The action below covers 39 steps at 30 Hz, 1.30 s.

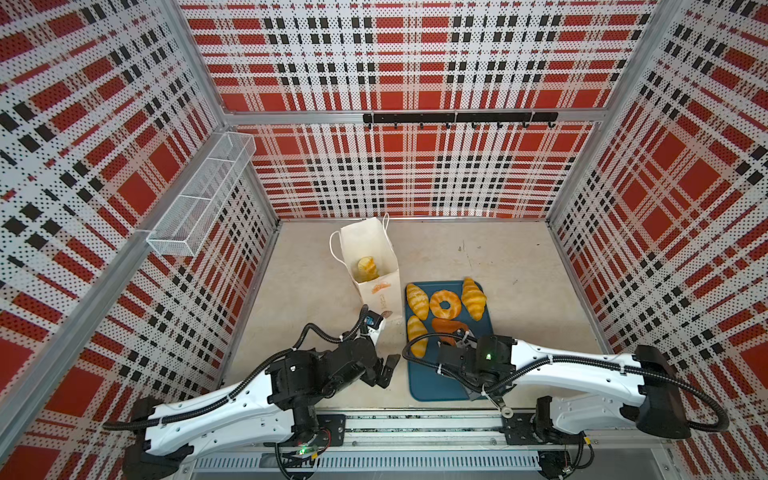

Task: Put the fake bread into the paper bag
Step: 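Withdraw the tongs from the bag back over the tray with the right gripper, then lower the tongs around the reddish-brown triangular bread with the right gripper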

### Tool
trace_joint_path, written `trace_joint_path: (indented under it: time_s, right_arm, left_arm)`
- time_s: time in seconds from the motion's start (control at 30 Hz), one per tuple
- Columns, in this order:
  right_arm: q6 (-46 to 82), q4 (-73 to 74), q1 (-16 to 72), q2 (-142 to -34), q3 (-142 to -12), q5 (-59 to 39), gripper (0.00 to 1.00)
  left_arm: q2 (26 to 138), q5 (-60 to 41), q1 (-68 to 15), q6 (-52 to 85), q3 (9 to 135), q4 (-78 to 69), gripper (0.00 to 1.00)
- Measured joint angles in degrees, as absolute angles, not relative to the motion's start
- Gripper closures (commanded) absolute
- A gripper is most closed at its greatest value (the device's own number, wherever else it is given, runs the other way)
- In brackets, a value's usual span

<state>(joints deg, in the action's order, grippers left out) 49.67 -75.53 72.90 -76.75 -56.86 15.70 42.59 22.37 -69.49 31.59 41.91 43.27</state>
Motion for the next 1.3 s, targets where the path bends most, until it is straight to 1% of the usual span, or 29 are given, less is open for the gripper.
trace_joint_path:
  time_s: [0.2, 0.5, 0.7, 0.97, 1.13, 1.3]
  right_arm:
    - [51.33, -75.59, 72.95, -80.01, -56.69, 16.16, 0.38]
    - [52.36, -75.77, 72.95, -85.43, -57.82, 17.54, 0.38]
    - [52.51, -76.16, 72.86, -86.76, -59.05, 18.63, 0.38]
    - [49.67, -75.75, 69.60, -86.87, -59.16, 18.61, 0.40]
    - [46.39, -75.70, 68.88, -91.05, -60.99, 18.22, 0.40]
    - [43.92, -75.53, 67.72, -94.56, -61.28, 17.41, 0.45]
  left_arm:
    - [40.40, 22.74, -69.52, 32.21, 41.39, 43.24, 0.01]
    - [40.10, 22.92, -69.52, 32.99, 41.36, 43.27, 0.01]
    - [40.07, 22.98, -69.52, 33.04, 41.06, 43.31, 0.01]
    - [40.07, 23.22, -69.52, 33.04, 40.73, 43.35, 0.01]
    - [40.07, 23.22, -69.52, 33.06, 40.62, 43.38, 0.01]
    - [39.70, 23.27, -69.52, 33.17, 40.51, 43.77, 0.01]
